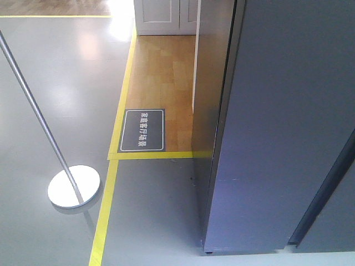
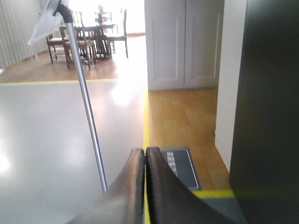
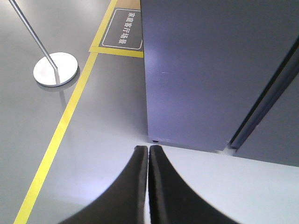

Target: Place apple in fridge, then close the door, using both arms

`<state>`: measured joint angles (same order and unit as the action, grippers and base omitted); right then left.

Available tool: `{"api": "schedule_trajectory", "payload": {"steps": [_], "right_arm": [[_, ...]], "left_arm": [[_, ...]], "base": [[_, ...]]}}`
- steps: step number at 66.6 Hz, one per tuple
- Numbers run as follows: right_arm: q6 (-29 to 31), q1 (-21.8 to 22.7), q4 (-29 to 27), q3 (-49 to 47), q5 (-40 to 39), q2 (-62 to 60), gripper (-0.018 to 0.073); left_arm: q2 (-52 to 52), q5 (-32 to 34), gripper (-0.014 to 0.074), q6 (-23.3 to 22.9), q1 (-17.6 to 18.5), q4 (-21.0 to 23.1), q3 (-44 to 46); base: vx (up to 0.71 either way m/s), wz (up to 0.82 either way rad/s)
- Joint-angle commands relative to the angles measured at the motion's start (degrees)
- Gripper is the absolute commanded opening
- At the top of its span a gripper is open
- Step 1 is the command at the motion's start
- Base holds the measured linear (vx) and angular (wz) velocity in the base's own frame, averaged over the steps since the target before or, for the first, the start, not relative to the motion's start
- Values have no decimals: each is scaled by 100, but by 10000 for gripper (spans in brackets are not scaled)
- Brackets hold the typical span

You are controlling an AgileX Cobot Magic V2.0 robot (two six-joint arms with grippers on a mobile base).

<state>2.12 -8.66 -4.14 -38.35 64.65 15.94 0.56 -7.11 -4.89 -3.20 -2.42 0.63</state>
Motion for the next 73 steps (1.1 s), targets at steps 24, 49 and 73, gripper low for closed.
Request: {"api": "schedule_trajectory", "payload": {"steps": [24,49,73], "right_arm": [[18,-1,12,-127,-343,69,-3],[18,-1,12,-127,-343,69,-3],[18,-1,12,-127,-343,69,-3]], "left_arm": [[-217,1221,-6,-7,-4,242,-279],[-222,1447,-6,-31,-23,242,-279],[-222,1406,-6,-31,-7,242,-279]], "base": [[0,0],[0,0],[0,0]]}}
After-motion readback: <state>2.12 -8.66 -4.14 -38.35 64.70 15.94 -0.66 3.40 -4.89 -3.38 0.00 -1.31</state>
